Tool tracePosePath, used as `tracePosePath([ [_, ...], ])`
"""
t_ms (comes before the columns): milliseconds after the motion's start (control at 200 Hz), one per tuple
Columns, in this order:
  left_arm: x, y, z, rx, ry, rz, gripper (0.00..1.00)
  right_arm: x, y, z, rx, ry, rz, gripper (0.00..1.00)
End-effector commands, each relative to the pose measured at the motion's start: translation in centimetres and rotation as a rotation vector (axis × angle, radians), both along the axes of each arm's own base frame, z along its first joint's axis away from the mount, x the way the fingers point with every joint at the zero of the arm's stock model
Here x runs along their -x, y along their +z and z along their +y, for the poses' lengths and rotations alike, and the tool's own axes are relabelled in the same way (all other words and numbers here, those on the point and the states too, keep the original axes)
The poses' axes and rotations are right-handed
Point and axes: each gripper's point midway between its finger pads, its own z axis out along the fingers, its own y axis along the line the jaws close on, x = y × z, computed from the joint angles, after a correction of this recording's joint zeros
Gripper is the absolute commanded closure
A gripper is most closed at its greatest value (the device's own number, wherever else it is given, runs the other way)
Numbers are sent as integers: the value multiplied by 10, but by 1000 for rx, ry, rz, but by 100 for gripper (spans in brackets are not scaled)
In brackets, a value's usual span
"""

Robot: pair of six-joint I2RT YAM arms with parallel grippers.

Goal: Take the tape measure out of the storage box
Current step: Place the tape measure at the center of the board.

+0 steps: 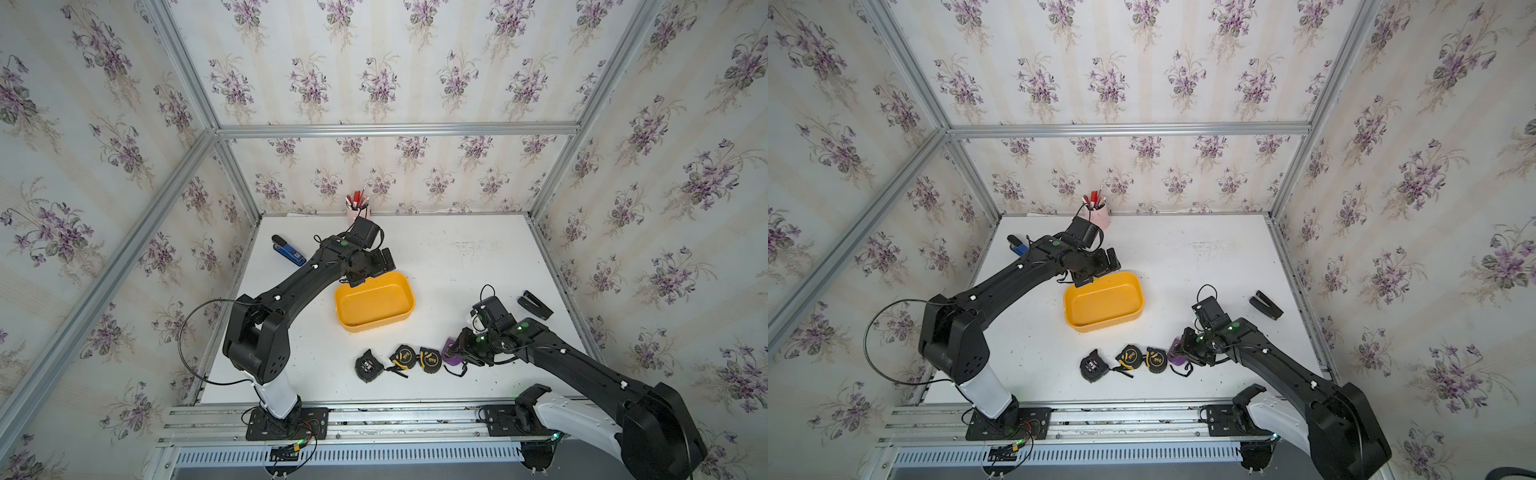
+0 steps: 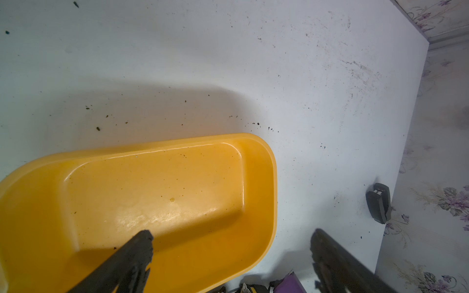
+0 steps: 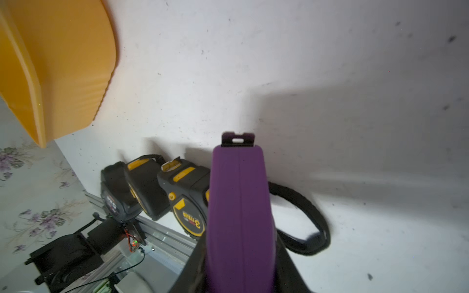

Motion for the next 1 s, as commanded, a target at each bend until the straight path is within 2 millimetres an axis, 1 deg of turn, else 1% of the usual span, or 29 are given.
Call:
tracePosePath([
  [0, 0, -1, 3, -18, -7, -6, 0, -1, -5, 0, -4, 4, -3, 84],
  [135, 0, -2, 2, -21, -10, -2, 0, 1, -9, -6, 25, 1, 2, 80],
  [275, 1, -4, 1, -16, -10, 7, 0, 3, -12, -14, 52, -23, 6, 72],
  [410, 1, -7, -1, -9, -14, 18, 0, 1, -10, -18, 64, -38, -9, 51],
  [470, 1, -6, -1, -7, -15, 15, 0, 0, -8, -20, 68, -41, -18, 36],
  [495, 1, -7, -1, -7, -16, 16, 0, -1, -6, -20, 68, -44, -23, 32],
  [545, 0, -6, -1, -8, -16, 12, 0, -3, -4, -20, 65, -46, -32, 26],
  [664, 0, -5, -1, -8, -16, 11, 0, -8, 4, -18, 58, -48, -59, 18],
  [679, 0, -5, -2, -7, -17, 10, 0, -8, 5, -18, 58, -49, -62, 14],
  [694, 0, -5, -2, -6, -17, 12, 0, -9, 6, -19, 58, -49, -64, 12],
  [859, 0, -5, -1, -4, -12, 10, 0, -14, 17, -20, 65, -58, -95, 0],
  [994, 1, -6, -2, 0, -10, 14, 0, -19, 26, -24, 81, -75, -128, 0],
])
